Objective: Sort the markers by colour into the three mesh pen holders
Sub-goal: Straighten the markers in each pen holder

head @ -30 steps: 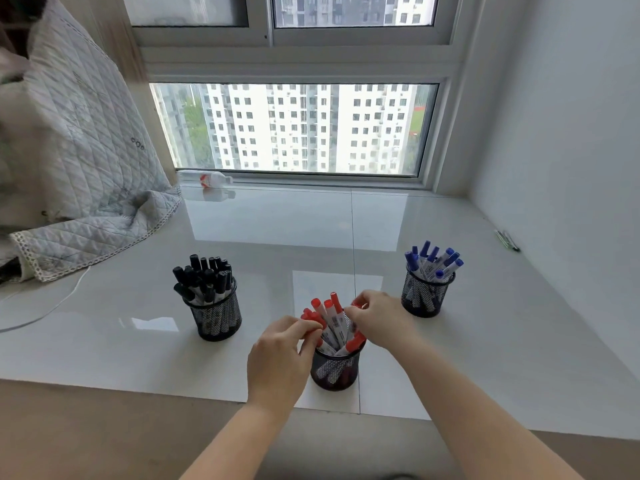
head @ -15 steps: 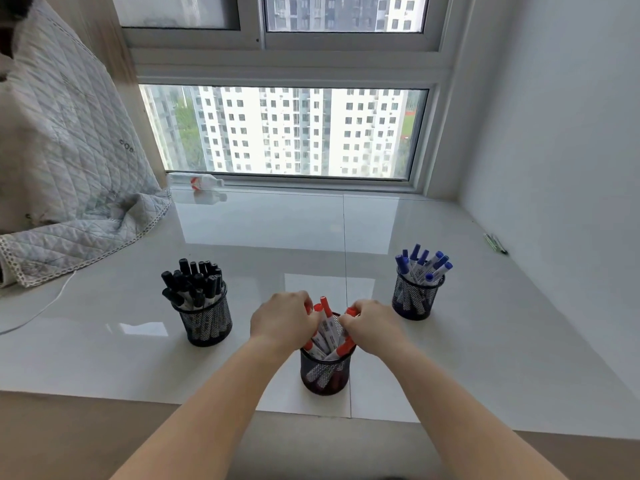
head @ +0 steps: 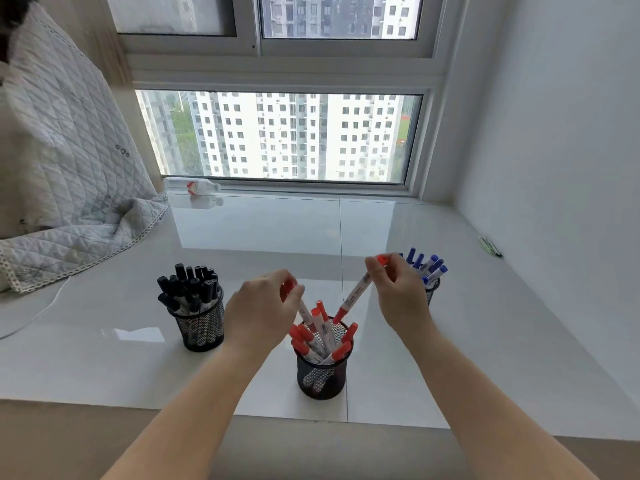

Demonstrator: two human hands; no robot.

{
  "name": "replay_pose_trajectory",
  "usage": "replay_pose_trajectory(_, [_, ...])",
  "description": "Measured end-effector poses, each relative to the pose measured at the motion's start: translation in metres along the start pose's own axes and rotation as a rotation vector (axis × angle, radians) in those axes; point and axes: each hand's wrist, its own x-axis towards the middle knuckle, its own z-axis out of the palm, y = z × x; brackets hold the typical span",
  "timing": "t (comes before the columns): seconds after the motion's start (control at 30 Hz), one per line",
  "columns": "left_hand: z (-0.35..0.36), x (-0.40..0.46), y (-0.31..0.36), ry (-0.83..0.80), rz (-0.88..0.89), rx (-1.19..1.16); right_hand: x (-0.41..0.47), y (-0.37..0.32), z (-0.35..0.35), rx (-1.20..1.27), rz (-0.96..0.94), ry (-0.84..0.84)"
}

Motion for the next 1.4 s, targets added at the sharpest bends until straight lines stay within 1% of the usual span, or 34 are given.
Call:
replay_pose_trajectory(0.1, [-0.005, 0.0, -0.006, 0.176, -0.029, -0.173, 0.001, -0.004, -0.003, 0.084, 0.0, 0.085])
replay_pose_trajectory(0.17, [-0.007, -0.001, -0.013, 0.257, -0.088, -0.289, 0.0, -0.004, -0.004, 0.182, 0.051, 0.158])
replay_pose_trajectory(0.23, [-0.005, -0.003, -0.019, 0.313, -0.2, -0.428, -0.001, -0.003, -0.005, 0.334, 0.179, 0.239])
replay_pose_trajectory(0.3, [-0.003, -0.006, -0.022, 0.322, -0.354, -0.61, -0.005, -0.002, -0.004, 0.543, 0.357, 0.265])
replay_pose_trajectory(0.37, [0.0, -0.009, -0.024, 0.292, -0.533, -0.835, -0.007, 0.0, 0.001, 0.75, 0.509, 0.23])
replay_pose_trajectory(0.4, [0.001, -0.01, -0.024, 0.266, -0.63, -0.956, -0.008, 0.0, 0.004, 0.816, 0.562, 0.194])
replay_pose_trajectory(0.47, [0.002, -0.013, -0.025, 0.216, -0.782, -1.188, -0.009, 0.001, 0.009, 0.9, 0.624, 0.1])
replay_pose_trajectory(0.5, [0.003, -0.014, -0.026, 0.196, -0.819, -1.278, -0.009, 0.001, 0.011, 0.935, 0.633, 0.055])
replay_pose_trajectory(0.57, [0.004, -0.017, -0.024, 0.147, -0.849, -1.43, -0.011, 0.002, 0.015, 0.935, 0.601, -0.012])
replay_pose_trajectory(0.67, [0.006, -0.021, -0.019, 0.06, -0.85, -1.614, -0.013, 0.002, 0.019, 0.685, 0.448, -0.066])
replay_pose_trajectory(0.73, [0.005, -0.022, -0.015, -0.013, -0.813, -1.675, -0.015, 0.0, 0.021, 0.516, 0.344, -0.102])
replay_pose_trajectory(0.8, [0.004, -0.023, -0.011, -0.102, -0.742, -1.673, -0.017, 0.0, 0.023, 0.395, 0.286, -0.151])
replay_pose_trajectory(0.83, [0.004, -0.023, -0.01, -0.134, -0.698, -1.633, -0.019, 0.0, 0.024, 0.335, 0.272, -0.177])
replay_pose_trajectory(0.9, [0.004, -0.024, -0.007, -0.153, -0.599, -1.463, -0.022, 0.003, 0.027, 0.165, 0.241, -0.198])
replay_pose_trajectory(1.0, [0.007, -0.026, -0.006, -0.112, -0.443, -1.161, -0.024, 0.012, 0.029, -0.105, 0.151, -0.2])
replay_pose_trajectory(1.1, [0.009, -0.029, -0.007, -0.091, -0.312, -0.961, -0.026, 0.02, 0.03, -0.182, 0.135, -0.259])
replay_pose_trajectory(1.2, [0.011, -0.035, -0.005, -0.095, -0.235, -0.854, -0.029, 0.024, 0.03, -0.214, 0.152, -0.289])
replay_pose_trajectory(1.23, [0.011, -0.036, -0.004, -0.093, -0.206, -0.792, -0.029, 0.025, 0.03, -0.219, 0.148, -0.276])
replay_pose_trajectory(1.3, [0.012, -0.037, -0.003, -0.066, -0.163, -0.705, -0.03, 0.024, 0.029, -0.241, 0.108, -0.198])
replay_pose_trajectory(1.4, [0.011, -0.037, -0.002, -0.003, -0.132, -0.687, -0.031, 0.023, 0.029, -0.265, 0.004, -0.09])
